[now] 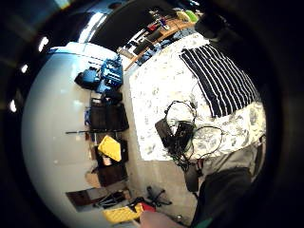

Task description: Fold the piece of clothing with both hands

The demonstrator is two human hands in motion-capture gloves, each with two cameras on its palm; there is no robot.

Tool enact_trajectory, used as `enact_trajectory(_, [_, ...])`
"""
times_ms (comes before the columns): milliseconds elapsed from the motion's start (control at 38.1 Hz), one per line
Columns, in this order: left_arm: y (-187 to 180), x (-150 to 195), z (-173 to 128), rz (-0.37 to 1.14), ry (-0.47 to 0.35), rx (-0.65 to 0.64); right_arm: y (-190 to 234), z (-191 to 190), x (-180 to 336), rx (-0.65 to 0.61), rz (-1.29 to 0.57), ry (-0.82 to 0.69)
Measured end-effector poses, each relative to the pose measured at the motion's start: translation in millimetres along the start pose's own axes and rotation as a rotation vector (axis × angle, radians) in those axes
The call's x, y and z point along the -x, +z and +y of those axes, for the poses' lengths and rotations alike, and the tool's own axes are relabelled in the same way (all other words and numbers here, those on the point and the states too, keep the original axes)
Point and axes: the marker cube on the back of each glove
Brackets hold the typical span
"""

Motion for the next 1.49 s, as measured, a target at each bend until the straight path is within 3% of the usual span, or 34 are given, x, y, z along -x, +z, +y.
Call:
enact_trajectory(288, [8,3,-6,-0.014,-0.006,0.025,1,-3,18,-0.048,0.019,-0.053])
enact_trajectory(550, [32,1,-14,-0.12,-0.009,0.054,24,-3,10,0.103,0.029,-0.059])
enact_trajectory(865, [99,-32,-29,-0.033,0.077,0.249,85,11,1,0.358,0.044,-0.079])
enact_trajectory(996, [141,-55,-34,0.069,0.116,0.354,150,12,-8,0.46,0.044,-0.071])
enact_trajectory(1075, [173,-64,-45,0.09,0.094,0.413,189,17,-11,0.553,0.047,-0.061])
enact_trajectory(1180, [181,-75,-20,0.045,0.036,0.611,231,43,0,0.754,0.051,-0.115])
enact_trajectory(1284, [186,-78,-4,0.002,0.013,0.759,306,45,-20,0.896,0.12,-0.082])
enact_trajectory(1363, [191,-77,-8,-0.032,0.005,0.707,331,48,-24,0.902,0.14,-0.069])
enact_trajectory(1494, [189,-84,-23,-0.045,0.091,0.453,348,50,-21,0.812,0.103,-0.075])
